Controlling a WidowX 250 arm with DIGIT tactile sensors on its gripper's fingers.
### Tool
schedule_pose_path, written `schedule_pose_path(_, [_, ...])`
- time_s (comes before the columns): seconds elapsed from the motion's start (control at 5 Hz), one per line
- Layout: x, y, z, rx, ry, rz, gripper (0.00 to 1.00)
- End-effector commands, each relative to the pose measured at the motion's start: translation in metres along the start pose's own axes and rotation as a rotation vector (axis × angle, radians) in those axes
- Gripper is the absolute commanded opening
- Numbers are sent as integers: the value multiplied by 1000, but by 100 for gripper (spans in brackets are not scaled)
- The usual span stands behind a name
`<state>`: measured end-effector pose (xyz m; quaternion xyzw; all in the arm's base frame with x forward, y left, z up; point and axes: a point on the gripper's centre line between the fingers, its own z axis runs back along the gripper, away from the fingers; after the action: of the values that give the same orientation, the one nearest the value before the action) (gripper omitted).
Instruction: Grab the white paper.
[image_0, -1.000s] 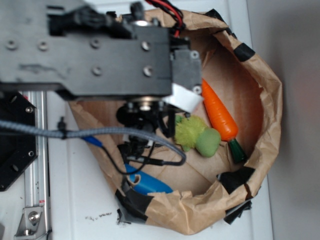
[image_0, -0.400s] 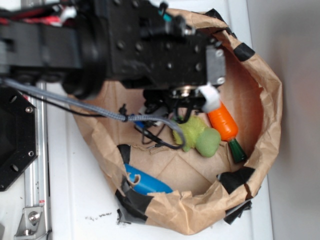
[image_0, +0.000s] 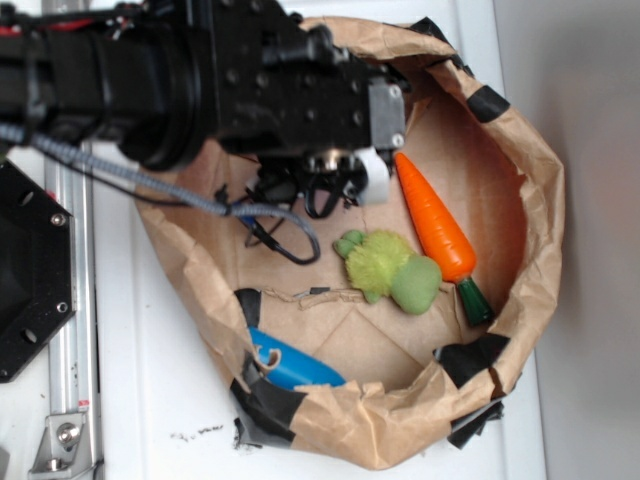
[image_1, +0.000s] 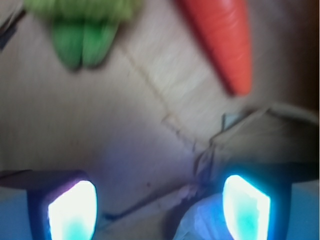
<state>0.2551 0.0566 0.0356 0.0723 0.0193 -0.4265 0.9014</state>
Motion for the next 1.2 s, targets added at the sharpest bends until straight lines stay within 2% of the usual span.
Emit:
schedule_pose_path(0.0, [-19, 23, 15, 28, 25, 58, 100])
schedule_pose_path(0.2, [-26, 34, 23, 64, 15, 102, 100])
schedule_pose_path(0.6, [-22, 46, 2, 201, 34, 144, 100])
schedule_pose_path(0.8, [-23, 51, -5, 218, 30, 177, 100])
schedule_pose_path(1.0, [-23, 50, -8, 238, 21, 232, 62])
